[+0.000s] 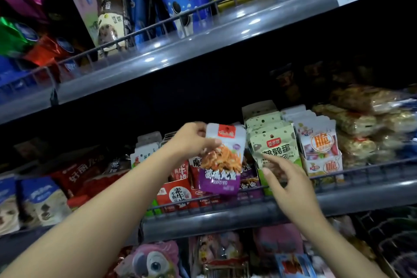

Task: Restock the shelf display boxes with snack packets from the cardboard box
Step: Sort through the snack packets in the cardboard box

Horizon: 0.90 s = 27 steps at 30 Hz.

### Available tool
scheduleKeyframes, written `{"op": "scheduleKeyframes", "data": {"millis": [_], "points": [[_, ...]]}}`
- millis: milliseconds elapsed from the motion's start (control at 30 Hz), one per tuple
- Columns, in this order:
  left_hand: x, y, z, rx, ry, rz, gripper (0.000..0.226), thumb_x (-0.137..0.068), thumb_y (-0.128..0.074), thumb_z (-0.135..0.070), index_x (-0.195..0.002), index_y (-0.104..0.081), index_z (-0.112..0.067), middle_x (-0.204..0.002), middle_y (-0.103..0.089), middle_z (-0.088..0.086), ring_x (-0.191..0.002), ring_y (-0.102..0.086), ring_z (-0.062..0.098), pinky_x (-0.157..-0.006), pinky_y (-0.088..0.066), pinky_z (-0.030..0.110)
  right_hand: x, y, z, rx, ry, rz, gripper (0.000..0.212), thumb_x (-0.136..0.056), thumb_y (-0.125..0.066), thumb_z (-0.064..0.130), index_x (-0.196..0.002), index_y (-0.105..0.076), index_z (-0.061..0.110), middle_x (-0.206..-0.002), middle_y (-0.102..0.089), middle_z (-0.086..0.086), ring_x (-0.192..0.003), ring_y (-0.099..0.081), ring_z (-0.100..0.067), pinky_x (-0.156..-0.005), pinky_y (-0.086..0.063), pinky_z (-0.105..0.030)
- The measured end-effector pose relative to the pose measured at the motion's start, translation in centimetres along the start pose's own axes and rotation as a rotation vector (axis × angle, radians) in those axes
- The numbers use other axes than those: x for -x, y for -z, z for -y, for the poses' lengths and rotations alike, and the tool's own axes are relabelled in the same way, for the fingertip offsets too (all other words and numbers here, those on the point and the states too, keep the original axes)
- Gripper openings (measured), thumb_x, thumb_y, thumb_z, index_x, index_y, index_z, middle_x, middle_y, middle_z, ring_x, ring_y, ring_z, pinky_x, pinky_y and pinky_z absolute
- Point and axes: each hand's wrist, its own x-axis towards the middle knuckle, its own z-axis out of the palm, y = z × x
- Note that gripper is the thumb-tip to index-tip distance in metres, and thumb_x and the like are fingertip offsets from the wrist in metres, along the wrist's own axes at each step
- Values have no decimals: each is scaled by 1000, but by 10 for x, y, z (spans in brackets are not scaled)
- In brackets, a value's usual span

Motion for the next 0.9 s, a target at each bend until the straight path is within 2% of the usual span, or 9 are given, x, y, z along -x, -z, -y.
{"op": "scheduleKeyframes", "data": {"millis": [100,200,300,367,467,567,633,733,900], "points": [[-19,2,0,90,35,-121,29,-80,-72,-7,-103,-54,-10,-95,-67,8,-77,-67,19,-53,-54,28,2,-2,-12,190,79,90,32,-90,-57,28,-121,-59,31,-109,-51,22,-106,-42,-2,-99,-37,-34],[-35,-5,-3,148,48,-200,33,-80,-70,2,-108,-54,-6,-97,-65,12,-90,-66,31,-73,-58,47,3,-5,-19,250,127,165,31,-89,-58,29,-119,-62,34,-112,-41,20,-109,-35,-3,-104,-33,-33],[-45,-18,-5,135,57,-212,32,-81,-70,-2,-108,-56,-9,-87,-65,7,-76,-66,30,-71,-57,52,4,-8,-25,339,170,199,33,-89,-58,32,-122,-60,36,-115,-36,17,-110,-33,-5,-101,-33,-29],[-51,-26,-4,74,77,-208,27,-80,-72,-7,-101,-57,-12,-95,-67,12,-77,-66,31,-68,-56,54,4,-12,-33,397,221,152,34,-84,-67,29,-118,-64,32,-111,-43,10,-102,-40,-10,-91,-42,-33],[-61,-36,3,-83,89,-177,29,-79,-74,-13,-104,-58,-12,-102,-66,10,-85,-67,30,-67,-58,46,4,-17,-42,502,272,113,37,-76,-68,33,-113,-66,29,-103,-43,8,-91,-43,-12,-78,-46,-31],[-68,-42,13,-265,29,-156,39,-81,-73,-16,-116,-58,-13,-110,-64,7,-84,-59,20,-65,-51,31,3,-18,-40,519,285,81,34,-80,-51,41,-107,-66,30,-102,-41,11,-90,-40,-10,-76,-45,-28],[-71,-46,21,-381,-32,-165,42,-83,-70,-16,-122,-54,-15,-120,-60,6,-90,-56,19,-69,-45,27,3,-19,-40,503,284,79,37,-82,-41,43,-105,-67,29,-103,-44,12,-92,-42,-10,-78,-45,-29],[-77,-51,31,-435,-103,-190,40,-80,-73,-14,-116,-57,-20,-126,-54,4,-112,-55,22,-78,-46,26,2,-20,-40,459,278,88,38,-83,-38,43,-104,-66,29,-105,-49,12,-94,-44,-12,-81,-43,-30],[-82,-59,38,-570,-167,-224,38,-77,-74,-16,-112,-60,-20,-120,-52,4,-119,-46,22,-92,-46,35,2,-19,-38,446,259,99,35,-82,-39,43,-104,-64,30,-107,-46,13,-95,-41,-13,-82,-41,-28]]}}
